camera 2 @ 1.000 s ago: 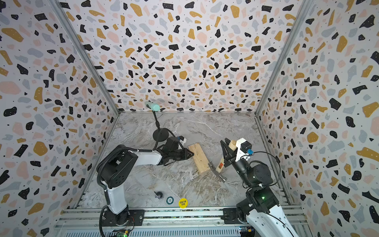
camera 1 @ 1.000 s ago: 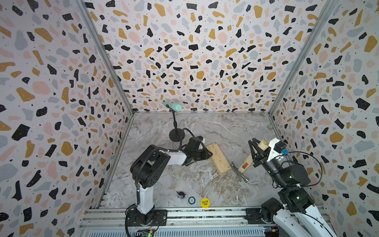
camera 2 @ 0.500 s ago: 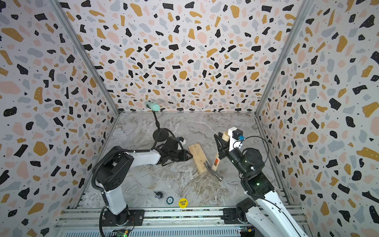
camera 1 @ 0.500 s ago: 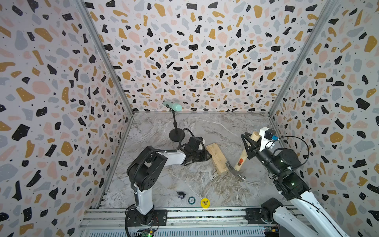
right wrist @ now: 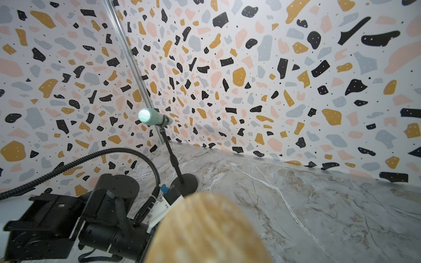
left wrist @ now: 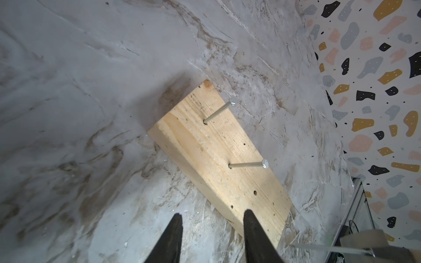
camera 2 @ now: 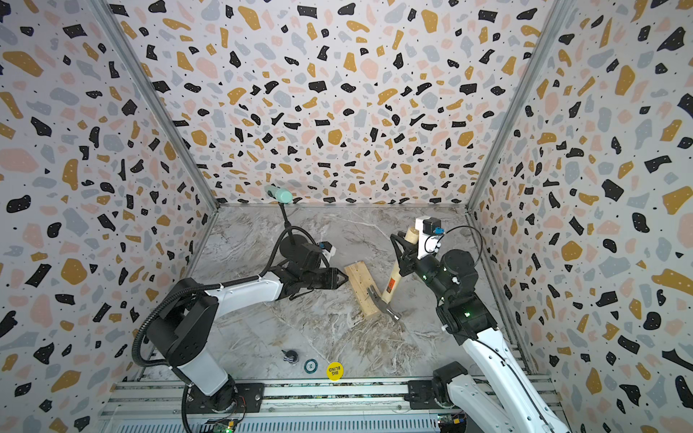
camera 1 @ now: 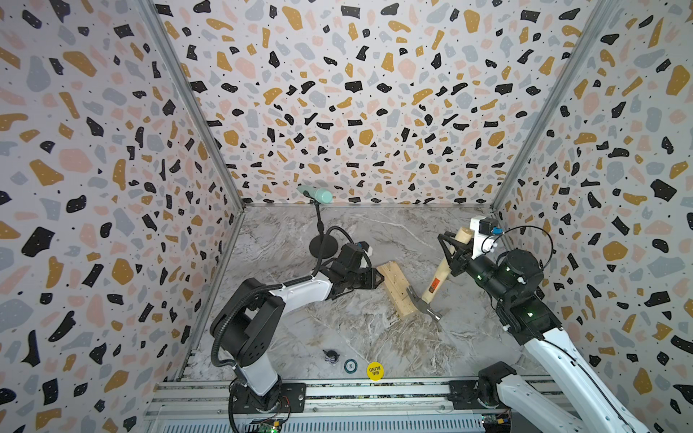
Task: Use a claw hammer to pull out a nail
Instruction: Pick up the nail with the hammer.
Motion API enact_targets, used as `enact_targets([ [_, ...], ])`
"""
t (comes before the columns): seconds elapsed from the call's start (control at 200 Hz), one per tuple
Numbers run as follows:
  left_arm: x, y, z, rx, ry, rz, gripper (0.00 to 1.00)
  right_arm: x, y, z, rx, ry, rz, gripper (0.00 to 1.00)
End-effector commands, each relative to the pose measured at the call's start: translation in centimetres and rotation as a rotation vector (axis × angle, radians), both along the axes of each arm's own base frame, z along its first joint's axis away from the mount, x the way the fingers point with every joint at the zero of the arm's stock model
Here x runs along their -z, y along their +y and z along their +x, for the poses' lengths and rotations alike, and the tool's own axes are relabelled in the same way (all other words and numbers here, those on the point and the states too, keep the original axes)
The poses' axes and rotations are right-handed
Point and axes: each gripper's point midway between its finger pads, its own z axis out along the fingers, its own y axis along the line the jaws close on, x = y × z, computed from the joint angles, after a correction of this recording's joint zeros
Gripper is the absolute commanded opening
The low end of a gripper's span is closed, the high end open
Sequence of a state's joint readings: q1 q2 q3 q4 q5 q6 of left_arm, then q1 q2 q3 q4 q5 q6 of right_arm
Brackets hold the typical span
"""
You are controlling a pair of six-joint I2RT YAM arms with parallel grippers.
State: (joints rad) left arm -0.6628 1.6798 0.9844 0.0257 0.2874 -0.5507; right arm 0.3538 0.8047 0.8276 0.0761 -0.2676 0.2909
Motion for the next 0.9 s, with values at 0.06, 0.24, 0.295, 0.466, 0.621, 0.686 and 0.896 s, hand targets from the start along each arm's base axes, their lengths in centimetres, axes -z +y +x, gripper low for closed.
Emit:
enact_targets([
  [0.06,-2.3,1.0,0.4,0.008,-0.091,0.065,0.4,-5.0,0.3,-0.3,-0.1,-0.058,0.111,0.0],
  [0.24,-3.2,2.0,0.2,0.016,-0.133,0.118,0.39,-4.2,0.5,1.1,-0.152,0.009,0.129,0.0],
  [0.295,-3.5,2.4,0.0,0.022,-0.148,0.133,0.39,-4.0,0.6,1.4,-0.167,0.027,0.129,0.0],
  [0.466,-4.7,3.7,-0.3,0.024,-0.201,0.185,0.39,-3.4,1.1,2.1,-0.194,0.063,0.119,0.0],
  [0.621,-5.7,5.1,-0.4,0.02,-0.253,0.245,0.39,-2.8,1.7,2.9,-0.222,0.107,0.112,0.0],
  [0.686,-6.0,5.5,-0.5,0.019,-0.27,0.261,0.39,-2.7,1.9,3.2,-0.232,0.117,0.113,0.0],
  [0.896,-6.5,7.0,-0.9,0.024,-0.301,0.332,0.38,-2.1,2.7,4.3,-0.274,0.166,0.113,0.0],
])
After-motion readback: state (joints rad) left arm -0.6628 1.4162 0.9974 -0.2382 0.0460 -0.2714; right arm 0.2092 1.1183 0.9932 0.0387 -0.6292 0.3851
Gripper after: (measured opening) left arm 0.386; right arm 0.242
